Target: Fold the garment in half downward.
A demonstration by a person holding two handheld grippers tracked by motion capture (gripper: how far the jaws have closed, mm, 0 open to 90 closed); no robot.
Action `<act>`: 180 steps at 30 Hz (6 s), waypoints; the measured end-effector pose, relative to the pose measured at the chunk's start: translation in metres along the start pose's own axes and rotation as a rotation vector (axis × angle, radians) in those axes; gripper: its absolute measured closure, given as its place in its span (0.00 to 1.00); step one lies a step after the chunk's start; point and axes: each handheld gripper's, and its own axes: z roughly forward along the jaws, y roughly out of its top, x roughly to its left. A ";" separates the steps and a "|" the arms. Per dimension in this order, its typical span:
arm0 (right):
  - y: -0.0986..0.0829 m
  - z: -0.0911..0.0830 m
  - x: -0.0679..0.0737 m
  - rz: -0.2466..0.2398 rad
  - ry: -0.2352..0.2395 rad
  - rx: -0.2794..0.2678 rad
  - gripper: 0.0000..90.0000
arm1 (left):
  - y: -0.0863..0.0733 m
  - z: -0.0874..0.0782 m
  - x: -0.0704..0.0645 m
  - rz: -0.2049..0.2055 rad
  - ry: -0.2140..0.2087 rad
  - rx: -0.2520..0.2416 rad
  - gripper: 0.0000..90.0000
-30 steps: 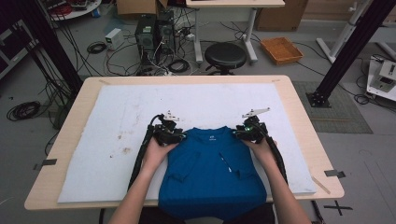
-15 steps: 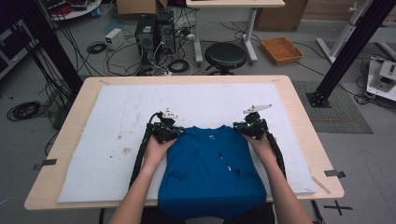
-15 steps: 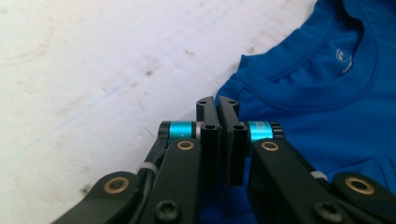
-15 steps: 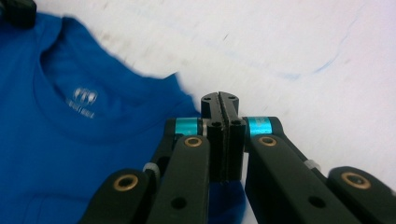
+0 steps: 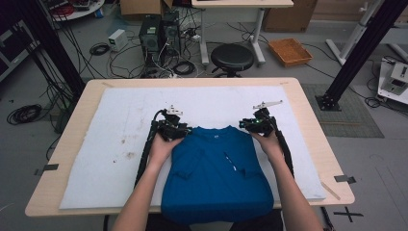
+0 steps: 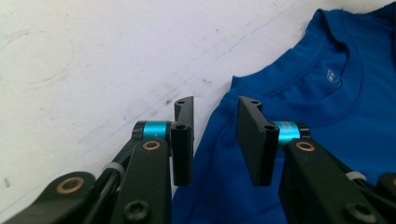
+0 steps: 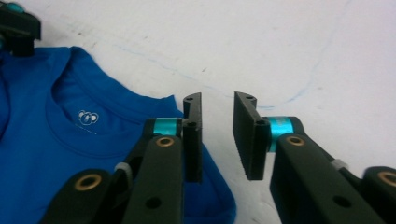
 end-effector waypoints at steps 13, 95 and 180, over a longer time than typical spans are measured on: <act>0.004 0.022 0.012 -0.105 -0.006 0.071 1.00 | 0.004 0.014 -0.007 0.054 0.005 0.071 0.97; -0.095 -0.098 0.042 0.114 -0.068 -0.180 0.55 | -0.081 -0.093 -0.049 0.046 0.038 -0.102 0.59; -0.064 -0.057 0.021 0.153 -0.050 -0.086 0.68 | -0.049 -0.053 -0.005 -0.231 0.040 0.038 0.89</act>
